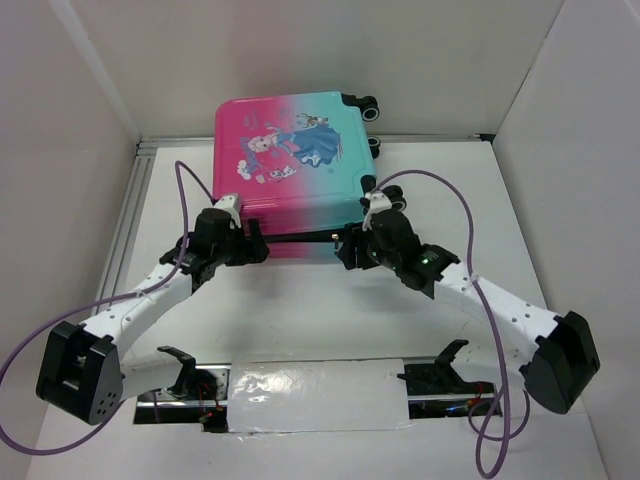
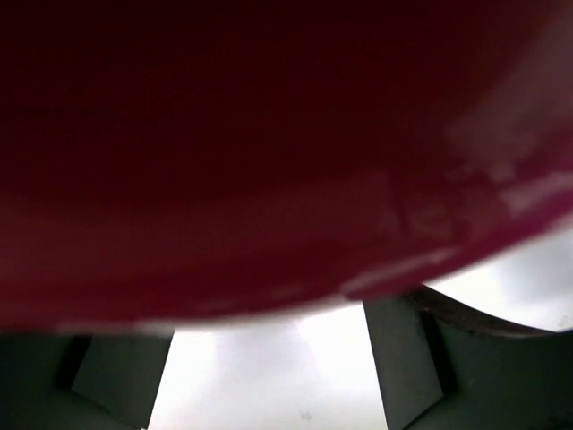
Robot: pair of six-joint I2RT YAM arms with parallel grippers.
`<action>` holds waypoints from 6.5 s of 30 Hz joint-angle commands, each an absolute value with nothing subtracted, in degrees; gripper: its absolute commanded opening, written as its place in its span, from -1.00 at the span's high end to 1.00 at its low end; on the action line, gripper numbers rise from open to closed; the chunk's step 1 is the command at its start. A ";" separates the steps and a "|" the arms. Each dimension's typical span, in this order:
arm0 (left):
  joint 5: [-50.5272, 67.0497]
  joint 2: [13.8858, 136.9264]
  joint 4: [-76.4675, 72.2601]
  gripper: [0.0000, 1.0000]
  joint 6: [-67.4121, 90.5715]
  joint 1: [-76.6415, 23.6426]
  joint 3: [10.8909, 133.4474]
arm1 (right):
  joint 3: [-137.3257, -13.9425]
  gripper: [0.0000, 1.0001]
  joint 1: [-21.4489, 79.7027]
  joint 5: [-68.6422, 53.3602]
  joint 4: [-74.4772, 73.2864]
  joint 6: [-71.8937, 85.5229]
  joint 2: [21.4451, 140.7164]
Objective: Pack the luggage
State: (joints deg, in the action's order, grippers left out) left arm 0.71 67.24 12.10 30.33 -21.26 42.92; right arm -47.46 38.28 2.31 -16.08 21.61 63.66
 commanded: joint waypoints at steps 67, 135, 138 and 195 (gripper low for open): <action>-19.69 69.17 -12.83 1.00 28.48 -30.32 33.22 | -45.26 -0.34 39.90 10.72 4.65 24.43 77.34; 1.67 85.42 8.35 1.00 27.16 3.87 56.59 | -44.64 1.00 -6.06 -20.81 9.05 11.62 87.95; 1.15 89.10 9.58 1.00 26.64 3.87 60.72 | -49.81 1.00 -7.56 -20.40 7.13 9.41 92.53; 12.56 139.21 23.99 1.00 12.48 8.26 132.36 | -135.16 1.00 -0.70 -14.41 2.46 4.24 148.53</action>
State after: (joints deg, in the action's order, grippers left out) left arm 20.03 137.14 31.40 10.66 3.03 128.68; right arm -129.36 -4.49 -44.05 -64.07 1.56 138.93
